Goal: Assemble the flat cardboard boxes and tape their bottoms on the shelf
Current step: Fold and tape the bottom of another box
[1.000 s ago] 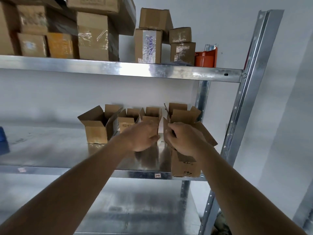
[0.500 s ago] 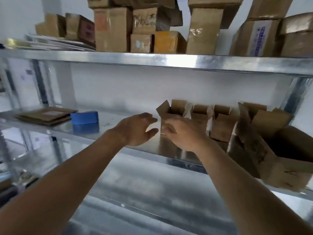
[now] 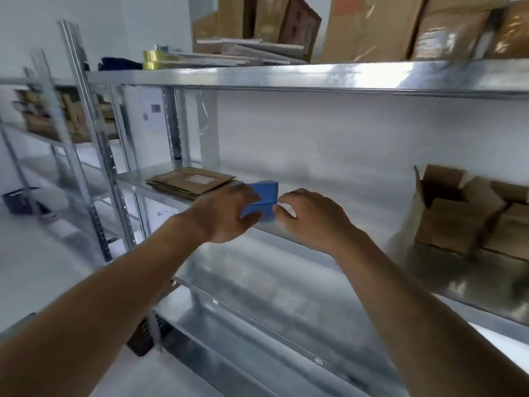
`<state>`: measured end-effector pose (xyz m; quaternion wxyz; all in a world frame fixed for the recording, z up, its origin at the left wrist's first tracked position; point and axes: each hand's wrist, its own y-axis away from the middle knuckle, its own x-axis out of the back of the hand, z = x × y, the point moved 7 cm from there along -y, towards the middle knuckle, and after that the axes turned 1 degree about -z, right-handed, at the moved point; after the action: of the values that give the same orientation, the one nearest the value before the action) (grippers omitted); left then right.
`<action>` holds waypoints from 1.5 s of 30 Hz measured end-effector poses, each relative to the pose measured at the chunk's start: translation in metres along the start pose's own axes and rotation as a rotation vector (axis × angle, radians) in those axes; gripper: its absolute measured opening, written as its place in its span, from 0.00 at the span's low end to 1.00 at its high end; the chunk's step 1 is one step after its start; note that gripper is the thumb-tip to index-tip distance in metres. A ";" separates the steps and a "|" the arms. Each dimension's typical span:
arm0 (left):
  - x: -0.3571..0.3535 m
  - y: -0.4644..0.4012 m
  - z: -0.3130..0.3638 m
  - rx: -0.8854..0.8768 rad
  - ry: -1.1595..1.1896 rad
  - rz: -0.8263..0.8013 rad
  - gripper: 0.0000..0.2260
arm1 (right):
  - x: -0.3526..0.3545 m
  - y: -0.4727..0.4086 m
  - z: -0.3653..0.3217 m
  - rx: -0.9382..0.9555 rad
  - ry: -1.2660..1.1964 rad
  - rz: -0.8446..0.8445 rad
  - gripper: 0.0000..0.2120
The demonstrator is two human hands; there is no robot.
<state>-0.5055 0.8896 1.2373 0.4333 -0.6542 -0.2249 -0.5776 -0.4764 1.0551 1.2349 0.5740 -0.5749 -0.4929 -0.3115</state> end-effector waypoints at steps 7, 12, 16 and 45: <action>-0.019 -0.016 -0.134 0.073 0.041 0.000 0.28 | -0.054 -0.106 -0.070 0.117 -0.068 -0.004 0.17; -0.027 -0.053 -0.218 0.071 0.055 0.014 0.24 | -0.106 -0.195 -0.109 0.169 -0.184 -0.043 0.25; -0.031 -0.081 -0.285 0.160 0.038 0.014 0.19 | -0.139 -0.263 -0.131 0.187 -0.183 -0.074 0.21; -0.184 -0.271 -0.558 -0.128 0.199 -0.399 0.34 | -0.292 -0.427 -0.139 -0.724 -0.107 -0.003 0.21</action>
<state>-1.0760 0.6081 1.1213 0.2881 -0.5628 -0.2692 -0.7265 -0.9357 0.7979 1.1363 0.3064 -0.7557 -0.3806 -0.4361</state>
